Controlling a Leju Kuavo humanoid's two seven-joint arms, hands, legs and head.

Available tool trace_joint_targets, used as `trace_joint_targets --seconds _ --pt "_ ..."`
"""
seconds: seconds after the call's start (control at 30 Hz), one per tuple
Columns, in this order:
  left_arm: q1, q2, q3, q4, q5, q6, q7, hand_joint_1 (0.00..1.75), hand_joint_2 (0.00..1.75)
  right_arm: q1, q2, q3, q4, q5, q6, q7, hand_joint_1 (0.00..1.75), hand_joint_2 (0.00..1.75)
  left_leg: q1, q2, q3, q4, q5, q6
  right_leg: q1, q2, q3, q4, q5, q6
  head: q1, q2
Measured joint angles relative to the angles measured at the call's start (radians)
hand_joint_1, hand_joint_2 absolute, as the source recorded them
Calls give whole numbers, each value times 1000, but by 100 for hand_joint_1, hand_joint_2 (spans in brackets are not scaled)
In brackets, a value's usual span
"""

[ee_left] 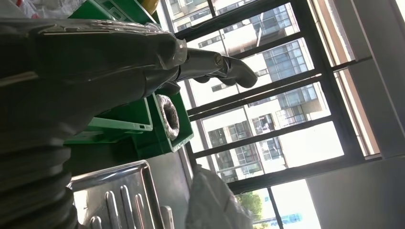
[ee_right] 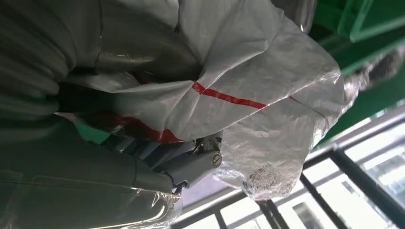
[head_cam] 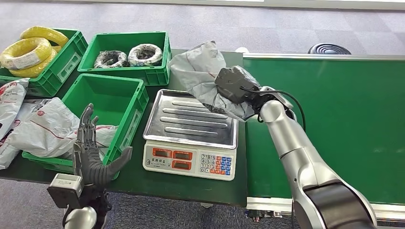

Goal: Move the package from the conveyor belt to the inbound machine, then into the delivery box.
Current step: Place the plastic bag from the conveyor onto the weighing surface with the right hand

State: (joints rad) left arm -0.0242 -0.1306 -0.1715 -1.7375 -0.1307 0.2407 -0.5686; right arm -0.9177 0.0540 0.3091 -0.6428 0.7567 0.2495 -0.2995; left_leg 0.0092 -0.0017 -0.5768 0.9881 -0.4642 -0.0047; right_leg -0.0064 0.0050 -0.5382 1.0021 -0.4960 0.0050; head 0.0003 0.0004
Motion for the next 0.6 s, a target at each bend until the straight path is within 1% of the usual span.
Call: trace_joint_targets --seconds 0.07,0.1,0.23,0.3,0.43,0.5,0.6 --pt "-13 0 0 7 14 -7 15 0 175 -3 8 37 30 5 36 -14 30 175 0 0 0 0 0 0 0 0 0 0 0 0 0 0" --pt "-15 0 1 9 21 -13 22 0 175 -2 11 52 40 6 49 -20 0 175 0 0 0 0 0 0 0 0 -1 0 0 0 0 0" --pt "-15 0 9 16 41 -47 40 0 175 17 8 102 70 -3 69 -40 0 175 0 -1 -1 0 0 0 0 0 -1 0 0 0 0 0" --pt "-17 1 14 19 38 -73 47 0 175 40 -4 119 71 -30 86 -69 0 175 0 -1 -1 0 0 0 0 0 -1 0 0 0 0 0" --pt "-38 5 11 43 -4 -113 61 0 175 93 -57 130 37 -120 138 -157 0 175 0 -4 -1 1 0 0 0 -3 -1 0 0 0 0 0" --pt "-55 10 1 64 -42 -121 64 0 175 122 -89 127 6 -158 131 -178 0 175 0 -4 -1 1 0 0 -1 -3 0 0 0 0 0 0" --pt "-89 19 -21 111 -103 -130 75 0 175 172 -129 96 -52 -231 91 -196 0 175 0 -4 -1 1 0 0 -1 -3 0 0 0 0 0 0"
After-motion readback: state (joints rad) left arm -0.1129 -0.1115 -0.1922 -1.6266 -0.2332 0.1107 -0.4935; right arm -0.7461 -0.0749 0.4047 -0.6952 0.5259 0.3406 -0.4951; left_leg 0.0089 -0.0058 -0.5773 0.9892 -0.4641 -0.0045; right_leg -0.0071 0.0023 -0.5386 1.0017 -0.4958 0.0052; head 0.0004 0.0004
